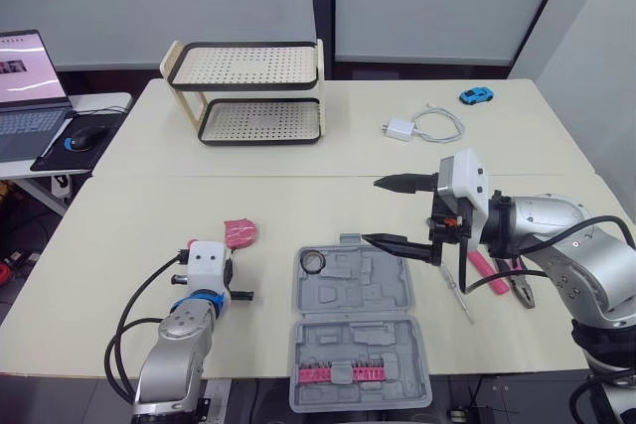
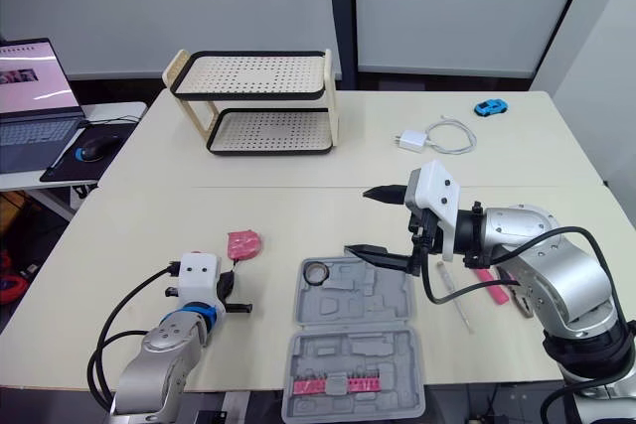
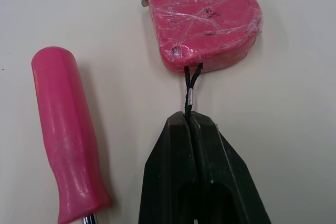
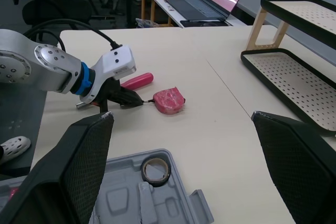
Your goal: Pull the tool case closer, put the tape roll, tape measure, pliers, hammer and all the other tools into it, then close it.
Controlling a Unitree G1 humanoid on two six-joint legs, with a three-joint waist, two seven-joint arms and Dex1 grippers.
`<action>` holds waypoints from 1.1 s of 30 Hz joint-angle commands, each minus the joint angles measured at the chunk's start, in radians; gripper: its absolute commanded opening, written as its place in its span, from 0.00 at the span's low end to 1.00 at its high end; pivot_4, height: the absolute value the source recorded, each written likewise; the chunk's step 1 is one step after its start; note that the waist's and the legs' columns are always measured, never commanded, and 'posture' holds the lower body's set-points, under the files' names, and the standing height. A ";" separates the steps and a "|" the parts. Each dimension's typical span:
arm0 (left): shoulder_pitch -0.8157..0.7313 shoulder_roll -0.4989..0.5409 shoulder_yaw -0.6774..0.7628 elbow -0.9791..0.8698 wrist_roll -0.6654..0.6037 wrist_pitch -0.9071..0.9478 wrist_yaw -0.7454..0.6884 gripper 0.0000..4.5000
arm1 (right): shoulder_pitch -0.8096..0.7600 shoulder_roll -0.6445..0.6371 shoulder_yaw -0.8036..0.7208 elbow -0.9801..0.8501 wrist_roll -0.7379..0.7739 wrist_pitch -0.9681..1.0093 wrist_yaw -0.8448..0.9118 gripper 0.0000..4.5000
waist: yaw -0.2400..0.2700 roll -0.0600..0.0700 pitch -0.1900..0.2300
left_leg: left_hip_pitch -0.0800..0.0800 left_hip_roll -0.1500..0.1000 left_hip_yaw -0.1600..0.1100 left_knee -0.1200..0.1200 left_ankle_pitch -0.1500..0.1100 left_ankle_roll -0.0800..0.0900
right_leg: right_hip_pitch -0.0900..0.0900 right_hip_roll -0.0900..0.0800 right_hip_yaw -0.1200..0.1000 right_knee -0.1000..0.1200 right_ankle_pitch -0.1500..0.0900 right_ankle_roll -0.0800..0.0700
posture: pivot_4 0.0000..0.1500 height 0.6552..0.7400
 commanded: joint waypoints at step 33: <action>-0.067 0.032 0.022 0.099 -0.003 -0.021 -0.046 0.01 | 0.033 -0.041 -0.025 -0.022 -0.012 -0.035 0.030 1.00 | 0.000 0.000 0.000 | 0.000 0.000 0.000 0.000 0.000 0.000 | 0.000 0.000 0.000 0.000 0.000 0.000 | 1.00 1.00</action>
